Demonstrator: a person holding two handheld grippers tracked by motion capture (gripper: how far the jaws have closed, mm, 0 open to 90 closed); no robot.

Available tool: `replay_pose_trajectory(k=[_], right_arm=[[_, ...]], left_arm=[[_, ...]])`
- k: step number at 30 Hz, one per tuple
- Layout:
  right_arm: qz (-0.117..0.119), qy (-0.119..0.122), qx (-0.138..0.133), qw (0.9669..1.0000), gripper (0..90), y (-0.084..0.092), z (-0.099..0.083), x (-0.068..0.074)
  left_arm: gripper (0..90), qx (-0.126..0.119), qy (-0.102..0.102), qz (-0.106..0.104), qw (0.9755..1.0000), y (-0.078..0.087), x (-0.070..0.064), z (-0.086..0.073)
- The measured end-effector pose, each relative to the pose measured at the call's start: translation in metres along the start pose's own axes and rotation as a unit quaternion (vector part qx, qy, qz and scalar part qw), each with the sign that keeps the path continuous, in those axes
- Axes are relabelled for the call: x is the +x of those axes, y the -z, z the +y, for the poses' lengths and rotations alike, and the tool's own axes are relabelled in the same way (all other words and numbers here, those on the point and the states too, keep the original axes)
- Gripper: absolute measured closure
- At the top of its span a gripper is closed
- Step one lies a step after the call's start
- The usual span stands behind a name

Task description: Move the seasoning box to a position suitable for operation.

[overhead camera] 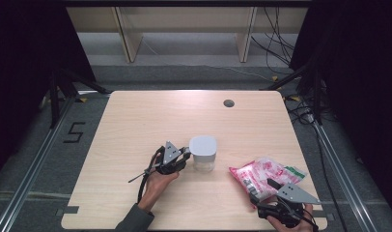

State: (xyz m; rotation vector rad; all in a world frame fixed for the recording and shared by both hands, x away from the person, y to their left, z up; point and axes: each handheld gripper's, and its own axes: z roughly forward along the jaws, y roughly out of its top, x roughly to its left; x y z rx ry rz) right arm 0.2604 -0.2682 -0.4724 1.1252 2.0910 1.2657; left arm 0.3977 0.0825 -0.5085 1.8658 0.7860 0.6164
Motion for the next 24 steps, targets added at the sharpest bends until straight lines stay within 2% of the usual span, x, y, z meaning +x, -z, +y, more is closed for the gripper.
replay_pose_trajectory(k=[1,2,3,5,8,10,13,14,16,17,18,20,21,22,24], right_arm=[[0.000,0.000,0.000,1.0000,19.4,0.0000,0.0000,0.0000],[-0.003,0.012,-0.004,0.9999,19.4,-0.0003,0.0004,-0.0008],[-0.002,0.010,-0.003,0.9999,19.4,-0.0004,0.0004,-0.0009],[0.001,0.005,0.002,1.0000,19.4,0.0007,0.0004,-0.0006],[0.000,0.001,0.002,1.0000,19.4,0.0013,0.0004,-0.0006],[0.001,0.006,-0.002,1.0000,19.4,0.0006,0.0002,-0.0015],[0.001,0.006,-0.002,1.0000,19.4,0.0011,-0.0002,-0.0018],[0.000,-0.001,-0.001,1.0000,19.4,0.0017,-0.0004,-0.0014],[0.000,-0.008,-0.005,1.0000,19.4,0.0029,-0.0008,-0.0015],[-0.005,0.000,-0.006,1.0000,19.4,0.0020,-0.0010,-0.0030],[0.002,-0.003,-0.006,1.0000,19.3,0.0027,-0.0009,-0.0030],[-0.002,0.004,-0.007,1.0000,19.4,0.0016,-0.0007,-0.0035],[0.004,0.000,-0.008,1.0000,19.4,0.0022,-0.0004,-0.0028],[0.002,0.002,-0.008,1.0000,19.4,0.0019,-0.0006,-0.0031],[-0.002,0.001,-0.004,1.0000,19.4,0.0026,-0.0009,-0.0033]], left_arm=[[71.8,0.000,0.000,0.000,1.0000,0.0000,0.0000,0.0000],[71.8,-0.003,0.002,-0.012,0.9999,0.0002,-0.0032,-0.0002],[71.7,0.002,-0.005,-0.012,0.9999,0.0019,-0.0037,0.0001],[71.6,-0.001,0.000,-0.019,0.9998,0.0029,-0.0051,-0.0009],[71.8,0.004,-0.009,-0.015,0.9998,0.0042,-0.0029,-0.0010],[72.0,0.000,-0.001,-0.016,0.9999,0.0040,-0.0025,-0.0016],[72.2,0.000,-0.004,-0.014,0.9999,0.0047,-0.0020,-0.0017],[72.1,0.003,-0.007,-0.012,0.9999,0.0054,-0.0019,-0.0017],[72.1,0.001,0.000,-0.014,0.9999,0.0059,-0.0016,-0.0026],[72.3,0.001,0.000,-0.014,0.9999,0.0059,-0.0016,-0.0026],[73.0,-0.001,0.003,-0.003,1.0000,0.0054,-0.0003,-0.0042],[73.4,0.001,0.008,-0.009,0.9999,0.0061,0.0026,-0.0050],[73.3,-0.001,0.011,-0.011,0.9999,0.0065,0.0020,-0.0052],[73.2,0.001,0.000,-0.006,1.0000,0.0082,0.0013,-0.0046],[72.9,0.005,0.000,-0.003,1.0000,0.0098,-0.0015,-0.0045]])
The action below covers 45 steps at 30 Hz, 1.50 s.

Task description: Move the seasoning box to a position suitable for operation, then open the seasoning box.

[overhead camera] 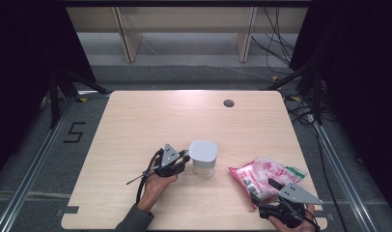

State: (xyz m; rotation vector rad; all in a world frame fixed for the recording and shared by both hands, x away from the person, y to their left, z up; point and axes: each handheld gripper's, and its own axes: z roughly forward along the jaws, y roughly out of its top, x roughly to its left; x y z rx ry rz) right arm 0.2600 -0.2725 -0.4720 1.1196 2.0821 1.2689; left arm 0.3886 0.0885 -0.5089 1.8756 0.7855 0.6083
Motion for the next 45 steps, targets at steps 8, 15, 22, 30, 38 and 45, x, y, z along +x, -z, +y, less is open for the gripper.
replay_pose_trajectory(k=[8,15,22,30,38,45], right_arm=[[-0.004,0.000,-0.003,1.0000,19.3,-0.001,0.000,-0.002],[0.002,-0.004,-0.001,1.0000,19.4,0.000,0.000,-0.001],[-0.001,-0.001,-0.003,1.0000,19.4,-0.001,0.000,-0.002],[0.000,-0.001,-0.001,1.0000,19.3,-0.001,0.000,-0.003],[-0.003,-0.001,-0.001,1.0000,19.3,-0.003,0.000,-0.002],[0.001,0.007,0.004,1.0000,19.3,-0.003,0.001,0.000]], left_arm=[[71.5,0.011,0.004,-0.001,0.9999,0.013,-0.006,-0.003],[70.9,0.012,-0.002,-0.003,0.9999,0.015,-0.005,-0.003],[56.1,0.022,-0.003,-0.027,0.9994,0.019,-0.004,0.000],[36.2,0.036,-0.007,-0.035,0.9987,0.029,-0.005,0.008],[31.1,0.038,-0.008,-0.048,0.9981,0.045,-0.002,0.019],[31.3,0.020,-0.005,-0.052,0.9984,0.062,0.004,0.031]])
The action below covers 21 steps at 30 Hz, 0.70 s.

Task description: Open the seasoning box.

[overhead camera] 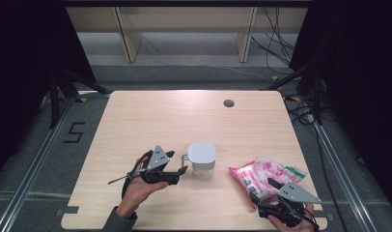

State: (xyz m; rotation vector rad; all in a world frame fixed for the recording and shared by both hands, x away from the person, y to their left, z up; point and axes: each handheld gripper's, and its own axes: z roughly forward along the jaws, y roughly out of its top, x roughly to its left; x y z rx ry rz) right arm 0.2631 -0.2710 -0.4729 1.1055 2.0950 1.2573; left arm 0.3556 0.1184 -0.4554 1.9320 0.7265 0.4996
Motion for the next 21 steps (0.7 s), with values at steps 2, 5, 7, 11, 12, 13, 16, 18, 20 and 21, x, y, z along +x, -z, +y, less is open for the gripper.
replay_pose_trajectory(k=[2,5,7,11,12,13,16,18,20,21], right_arm=[[0.001,-0.007,0.000,1.0000,19.3,0.000,0.000,0.000],[0.000,-0.006,-0.001,1.0000,19.3,0.000,0.000,0.000],[0.001,-0.007,0.000,1.0000,19.3,0.000,0.000,0.000],[0.002,-0.010,0.000,0.9999,19.3,-0.001,0.000,0.001],[0.002,-0.010,0.000,0.9999,19.3,-0.001,0.000,0.001],[0.002,-0.009,0.001,1.0000,19.3,-0.001,0.000,0.001],[0.002,-0.009,0.002,1.0000,19.3,-0.001,0.000,0.001],[-0.007,-0.006,0.002,1.0000,19.3,-0.002,0.000,0.001],[0.002,-0.010,0.002,0.9999,19.3,-0.001,0.000,0.001],[-0.001,-0.018,0.005,0.9998,19.3,-0.001,0.000,0.003]], left_arm=[[38.2,-0.014,-0.009,0.003,0.9999,0.004,0.000,0.003],[58.5,-0.031,-0.031,0.001,0.9990,0.008,0.000,0.005],[70.8,-0.034,-0.041,0.006,0.9986,0.008,-0.003,0.007],[84.0,-0.041,-0.040,0.002,0.9984,0.005,-0.006,0.011],[84.0,-0.046,-0.041,0.000,0.9981,0.003,-0.006,0.012],[86.7,-0.047,-0.036,0.002,0.9982,0.002,-0.005,0.014],[88.4,-0.063,-0.004,-0.009,0.9979,-0.004,-0.003,0.021],[88.5,-0.062,-0.001,-0.007,0.9980,-0.008,-0.005,0.023],[88.7,-0.063,-0.002,-0.012,0.9980,-0.011,-0.004,0.024],[88.6,-0.062,0.001,-0.013,0.9980,-0.015,-0.004,0.023]])
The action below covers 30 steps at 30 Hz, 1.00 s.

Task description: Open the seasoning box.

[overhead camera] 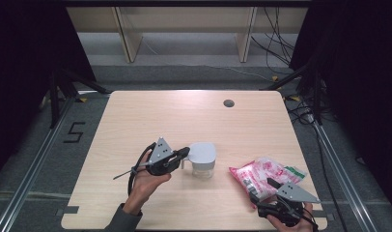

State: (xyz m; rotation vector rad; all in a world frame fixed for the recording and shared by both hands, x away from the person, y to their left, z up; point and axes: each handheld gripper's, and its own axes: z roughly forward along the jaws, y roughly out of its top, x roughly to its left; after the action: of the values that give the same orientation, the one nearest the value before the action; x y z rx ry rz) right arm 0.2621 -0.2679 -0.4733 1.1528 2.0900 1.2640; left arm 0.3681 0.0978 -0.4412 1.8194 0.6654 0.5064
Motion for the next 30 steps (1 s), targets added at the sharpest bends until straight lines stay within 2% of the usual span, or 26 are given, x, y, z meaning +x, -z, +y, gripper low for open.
replay_pose_trajectory(k=[1,2,4,5,8,10,13,15,18,19,20,22,24,25,26,27,28,29,30], right_arm=[[0.000,0.000,0.000,1.0000,19.3,0.000,0.000,0.000],[0.001,0.011,-0.003,0.9999,19.3,-0.001,0.000,-0.001],[0.000,-0.001,0.003,1.0000,19.3,-0.001,0.000,0.001],[0.003,0.012,-0.001,0.9999,19.4,-0.002,0.001,-0.001],[-0.001,0.008,0.000,1.0000,19.3,-0.003,0.001,0.001],[0.002,0.020,0.002,0.9998,19.3,-0.004,0.002,0.001],[0.006,0.017,-0.001,0.9998,19.3,-0.007,0.003,0.002],[0.007,0.010,0.010,0.9999,19.0,-0.009,0.004,0.007],[0.018,0.029,-0.002,0.9994,16.6,-0.014,0.007,0.007],[0.017,0.015,0.002,0.9997,16.9,-0.014,0.007,0.012],[0.020,0.022,-0.001,0.9996,17.5,-0.017,0.008,0.013],[0.024,0.052,-0.004,0.9984,19.3,-0.022,0.011,0.012],[0.028,0.053,-0.005,0.9982,20.6,-0.024,0.012,0.012],[0.033,0.051,-0.004,0.9981,22.5,-0.026,0.014,0.012],[0.027,0.054,-0.007,0.9981,25.1,-0.028,0.016,0.013],[0.034,0.052,-0.007,0.9981,33.1,-0.031,0.020,0.013],[0.034,0.052,-0.007,0.9981,33.1,-0.031,0.020,0.013],[0.037,0.052,-0.020,0.9978,40.6,-0.036,0.024,0.012],[0.042,0.041,-0.016,0.9982,43.9,-0.038,0.025,0.014]], left_arm=[[88.6,0.000,0.000,0.000,1.0000,0.000,0.000,0.000],[88.2,0.006,0.000,0.002,1.0000,-0.003,0.001,-0.001],[88.0,0.002,0.006,0.002,1.0000,-0.004,0.004,-0.003],[88.0,0.003,0.010,0.000,0.9999,-0.004,0.004,-0.003],[87.5,0.002,0.008,0.002,1.0000,-0.004,0.005,-0.003],[86.7,-0.001,0.012,0.001,0.9999,-0.005,0.005,-0.003],[86.6,0.000,0.010,0.001,1.0000,-0.005,0.005,-0.003],[86.6,-0.002,0.012,0.000,0.9999,-0.005,0.005,-0.004],[86.4,-0.006,0.018,0.000,0.9998,-0.005,0.006,-0.005],[86.4,-0.006,0.018,0.000,0.9998,-0.005,0.006,-0.005],[86.4,-0.005,0.016,0.001,0.9999,-0.005,0.005,-0.005],[86.4,-0.006,0.018,0.000,0.9998,-0.005,0.005,-0.005],[86.4,-0.003,0.013,0.000,0.9999,-0.004,0.006,-0.005],[86.4,-0.007,0.020,0.001,0.9998,-0.005,0.005,-0.006],[86.5,-0.007,0.019,0.001,0.9998,-0.004,0.006,-0.006],[86.5,-0.009,0.021,-0.001,0.9997,-0.004,0.006,-0.006],[86.4,-0.009,0.021,-0.001,0.9997,-0.004,0.006,-0.006],[86.4,-0.008,0.020,-0.001,0.9998,-0.004,0.007,-0.006],[86.5,-0.008,0.020,-0.001,0.9998,-0.004,0.007,-0.006]])
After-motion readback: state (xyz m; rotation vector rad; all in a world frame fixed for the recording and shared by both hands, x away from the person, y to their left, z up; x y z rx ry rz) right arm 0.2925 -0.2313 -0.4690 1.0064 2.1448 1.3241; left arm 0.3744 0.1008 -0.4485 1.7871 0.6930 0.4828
